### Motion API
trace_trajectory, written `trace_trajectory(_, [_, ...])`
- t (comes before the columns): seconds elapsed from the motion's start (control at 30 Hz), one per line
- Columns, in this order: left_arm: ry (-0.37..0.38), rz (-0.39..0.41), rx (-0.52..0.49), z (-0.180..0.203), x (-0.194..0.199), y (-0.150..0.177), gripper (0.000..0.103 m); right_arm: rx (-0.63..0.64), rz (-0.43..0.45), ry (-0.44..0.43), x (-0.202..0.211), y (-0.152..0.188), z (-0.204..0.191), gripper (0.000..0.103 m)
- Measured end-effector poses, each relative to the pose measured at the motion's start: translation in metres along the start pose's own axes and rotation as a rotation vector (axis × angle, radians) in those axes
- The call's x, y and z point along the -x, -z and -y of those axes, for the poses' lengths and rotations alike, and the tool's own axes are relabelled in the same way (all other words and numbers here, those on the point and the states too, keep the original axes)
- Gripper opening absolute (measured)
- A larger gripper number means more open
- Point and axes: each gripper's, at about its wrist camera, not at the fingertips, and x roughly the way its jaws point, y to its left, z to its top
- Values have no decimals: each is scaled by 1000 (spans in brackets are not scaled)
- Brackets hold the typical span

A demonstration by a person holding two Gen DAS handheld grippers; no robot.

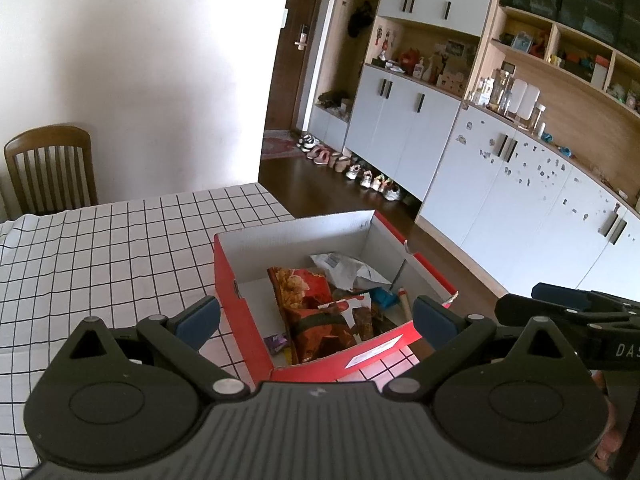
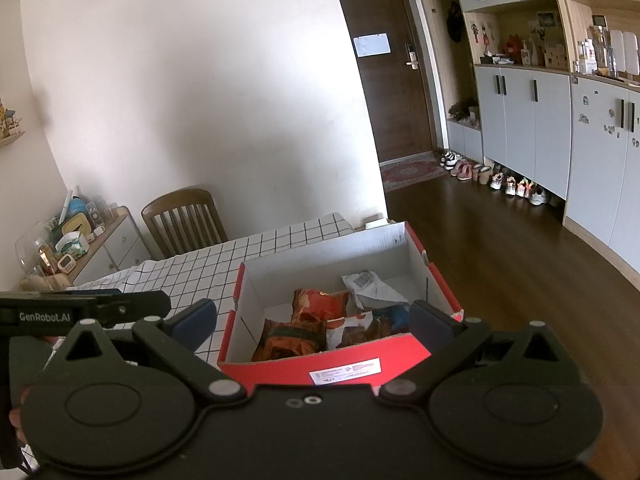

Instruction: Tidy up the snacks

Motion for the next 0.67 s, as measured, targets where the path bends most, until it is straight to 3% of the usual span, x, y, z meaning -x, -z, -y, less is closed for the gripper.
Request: trace_trajectory(0.67, [26,-13,-1,-5,-5,-2,103,0,-7,0,-4,4,-2,102])
